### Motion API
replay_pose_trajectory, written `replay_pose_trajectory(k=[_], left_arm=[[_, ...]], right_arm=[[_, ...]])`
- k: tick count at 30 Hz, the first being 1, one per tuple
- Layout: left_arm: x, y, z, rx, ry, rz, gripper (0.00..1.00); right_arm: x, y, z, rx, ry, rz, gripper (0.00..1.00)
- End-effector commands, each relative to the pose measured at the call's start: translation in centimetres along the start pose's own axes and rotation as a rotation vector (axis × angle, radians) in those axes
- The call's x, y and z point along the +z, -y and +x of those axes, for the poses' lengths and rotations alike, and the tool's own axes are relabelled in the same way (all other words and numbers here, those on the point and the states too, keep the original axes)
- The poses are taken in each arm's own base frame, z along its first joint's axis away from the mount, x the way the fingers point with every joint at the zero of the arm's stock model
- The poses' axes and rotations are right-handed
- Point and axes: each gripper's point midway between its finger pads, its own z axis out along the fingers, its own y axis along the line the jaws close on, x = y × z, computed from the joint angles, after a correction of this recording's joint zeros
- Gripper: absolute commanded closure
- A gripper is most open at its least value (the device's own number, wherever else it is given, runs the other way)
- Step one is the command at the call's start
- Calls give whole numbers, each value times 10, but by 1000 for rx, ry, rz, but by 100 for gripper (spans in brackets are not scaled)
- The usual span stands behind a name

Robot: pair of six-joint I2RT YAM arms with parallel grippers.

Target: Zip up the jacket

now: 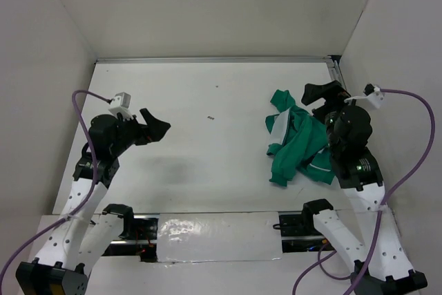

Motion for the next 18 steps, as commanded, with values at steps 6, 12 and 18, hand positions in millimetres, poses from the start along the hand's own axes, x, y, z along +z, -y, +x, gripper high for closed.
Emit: replay_pose_trajectory(k=[6,12,18], left_arm=[[-10,16,-19,37,81,65,1],[-4,16,-13,22,41,76,1],[9,10,-11,-23,-56,34,1]], right_arm=[[-2,8,3,2,3,28,0],[14,47,61,-162,-237,213,0],[13,121,95,-209,-299,594,0]])
